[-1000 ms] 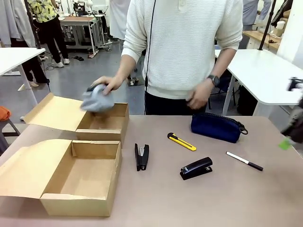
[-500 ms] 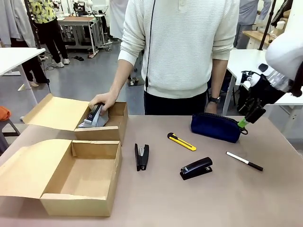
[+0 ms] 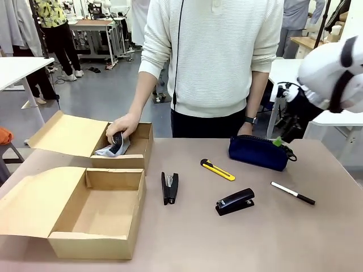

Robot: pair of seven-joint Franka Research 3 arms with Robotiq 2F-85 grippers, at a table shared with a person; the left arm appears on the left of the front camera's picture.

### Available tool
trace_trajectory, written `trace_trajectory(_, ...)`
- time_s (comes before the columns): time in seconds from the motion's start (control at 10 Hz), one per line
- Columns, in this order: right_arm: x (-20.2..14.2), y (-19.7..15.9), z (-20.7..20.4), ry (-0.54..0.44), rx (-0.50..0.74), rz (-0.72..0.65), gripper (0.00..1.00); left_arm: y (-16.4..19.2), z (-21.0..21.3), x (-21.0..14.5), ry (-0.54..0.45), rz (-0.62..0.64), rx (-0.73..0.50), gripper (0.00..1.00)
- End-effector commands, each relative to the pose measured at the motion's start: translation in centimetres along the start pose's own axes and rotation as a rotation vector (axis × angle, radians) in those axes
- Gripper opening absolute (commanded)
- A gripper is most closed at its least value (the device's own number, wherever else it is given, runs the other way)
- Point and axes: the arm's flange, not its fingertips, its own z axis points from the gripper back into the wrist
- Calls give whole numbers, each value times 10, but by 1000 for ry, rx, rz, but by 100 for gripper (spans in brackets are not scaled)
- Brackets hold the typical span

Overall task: Place items inside the box.
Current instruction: Pick up a Pencil pouch or Stapler and place it inside the Mailer Box closest to the robot.

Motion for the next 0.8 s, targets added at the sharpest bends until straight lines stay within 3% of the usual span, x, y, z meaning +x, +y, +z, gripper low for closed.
trace_trajectory(0.0, 0, -30, -27, -14, -5, 32, 100, -1, 0, -2, 3, -23, -14, 100)
trace_trajectory(0.3, -1, -37, -65, 6, 105, 27, 100, -1, 0, -2, 3, -23, -14, 100)
trace_trajectory(0.5, -8, -38, -84, 63, 98, -3, 100, -1, 0, -2, 3, -23, -14, 100)
trace_trajectory(0.7, -11, -34, -90, 57, 130, 21, 100, -1, 0, -2, 3, -23, -14, 100)
